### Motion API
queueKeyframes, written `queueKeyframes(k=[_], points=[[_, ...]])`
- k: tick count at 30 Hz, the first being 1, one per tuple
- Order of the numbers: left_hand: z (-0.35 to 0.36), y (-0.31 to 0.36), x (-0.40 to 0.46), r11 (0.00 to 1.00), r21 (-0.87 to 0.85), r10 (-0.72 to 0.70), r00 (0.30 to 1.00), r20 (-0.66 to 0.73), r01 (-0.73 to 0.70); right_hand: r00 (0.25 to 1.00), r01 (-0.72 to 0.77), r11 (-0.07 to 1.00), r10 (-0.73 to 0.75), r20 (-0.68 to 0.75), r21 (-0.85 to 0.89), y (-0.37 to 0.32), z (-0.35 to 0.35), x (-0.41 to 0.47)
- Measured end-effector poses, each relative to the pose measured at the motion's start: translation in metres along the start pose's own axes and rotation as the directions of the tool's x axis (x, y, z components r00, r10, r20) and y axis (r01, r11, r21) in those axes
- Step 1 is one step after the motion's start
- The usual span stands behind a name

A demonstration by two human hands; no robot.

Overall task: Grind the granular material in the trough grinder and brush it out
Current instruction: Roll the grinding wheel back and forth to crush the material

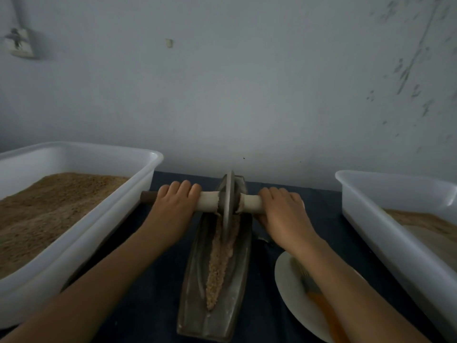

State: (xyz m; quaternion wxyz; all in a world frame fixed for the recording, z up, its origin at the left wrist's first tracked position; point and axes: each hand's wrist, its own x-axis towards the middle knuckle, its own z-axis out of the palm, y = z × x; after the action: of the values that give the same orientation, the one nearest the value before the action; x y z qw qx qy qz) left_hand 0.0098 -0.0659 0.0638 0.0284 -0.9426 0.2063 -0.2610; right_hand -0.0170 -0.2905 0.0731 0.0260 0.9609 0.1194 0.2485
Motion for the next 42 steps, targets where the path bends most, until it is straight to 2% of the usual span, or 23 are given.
queueKeyframes(k=[3,5,7,9,12,14,17,20,23,25,27,29,32,35,37,40,42], points=[[-0.002,-0.004,0.0,0.999,-0.046,0.024,0.999,0.039,-0.022,0.998,0.023,1.0,-0.022,0.05,-0.016,0.002,-0.002,0.0],[-0.01,-0.007,0.0,0.997,-0.059,0.059,0.991,0.121,-0.053,0.985,0.03,1.0,-0.028,0.17,-0.006,0.002,-0.01,0.0],[-0.025,-0.009,-0.001,0.993,-0.076,0.104,0.965,0.242,-0.088,0.94,0.019,0.999,-0.035,0.34,0.05,0.001,-0.023,0.0],[-0.043,-0.008,-0.004,0.985,-0.124,0.159,0.906,0.391,-0.119,0.865,0.014,0.993,-0.069,0.496,0.114,-0.003,-0.04,-0.001],[-0.07,-0.009,-0.009,0.967,-0.231,0.229,0.75,0.621,-0.105,0.747,0.027,0.976,-0.163,0.645,0.215,-0.007,-0.066,-0.006],[-0.084,-0.012,-0.013,0.959,-0.271,0.258,0.661,0.704,-0.086,0.676,0.024,0.966,-0.207,0.707,0.259,-0.008,-0.08,-0.01],[-0.093,-0.016,-0.015,0.955,-0.288,0.268,0.611,0.745,-0.069,0.621,0.016,0.957,-0.236,0.748,0.289,-0.008,-0.09,-0.014],[-0.085,-0.017,-0.012,0.949,-0.313,0.269,0.624,0.733,-0.041,0.635,0.014,0.959,-0.228,0.738,0.284,-0.008,-0.085,-0.012],[-0.065,-0.015,-0.006,0.949,-0.311,0.251,0.722,0.645,-0.052,0.729,-0.013,0.973,-0.148,0.669,0.229,-0.006,-0.067,-0.006],[-0.049,-0.015,0.0,0.97,-0.235,0.191,0.816,0.545,-0.07,0.859,0.02,0.991,-0.086,0.505,0.135,-0.004,-0.046,-0.003],[-0.031,-0.016,0.004,0.985,-0.159,0.132,0.897,0.422,-0.071,0.965,0.042,0.998,-0.051,0.257,0.041,-0.001,-0.023,-0.001],[-0.016,-0.015,0.005,0.991,-0.108,0.101,0.955,0.278,-0.074,0.995,0.034,0.999,-0.032,0.098,-0.017,0.001,-0.006,0.0],[-0.003,-0.011,0.003,0.995,-0.044,0.089,0.992,0.088,-0.085,1.0,0.008,1.0,-0.009,0.017,0.017,0.002,0.003,0.0],[-0.005,-0.008,0.0,0.995,-0.014,0.098,0.992,0.084,-0.097,0.996,0.023,1.0,-0.023,0.083,0.002,0.002,-0.001,0.0],[-0.015,-0.009,-0.001,0.993,-0.021,0.114,0.98,0.161,-0.112,0.975,0.034,0.999,-0.039,0.216,0.029,0.002,-0.012,0.0],[-0.039,-0.008,-0.005,0.987,-0.094,0.154,0.921,0.357,-0.129,0.87,0.019,0.99,-0.083,0.486,0.137,-0.002,-0.039,-0.002],[-0.058,-0.008,-0.011,0.976,-0.181,0.198,0.828,0.525,-0.119,0.788,0.028,0.979,-0.145,0.599,0.2,-0.006,-0.059,-0.006]])
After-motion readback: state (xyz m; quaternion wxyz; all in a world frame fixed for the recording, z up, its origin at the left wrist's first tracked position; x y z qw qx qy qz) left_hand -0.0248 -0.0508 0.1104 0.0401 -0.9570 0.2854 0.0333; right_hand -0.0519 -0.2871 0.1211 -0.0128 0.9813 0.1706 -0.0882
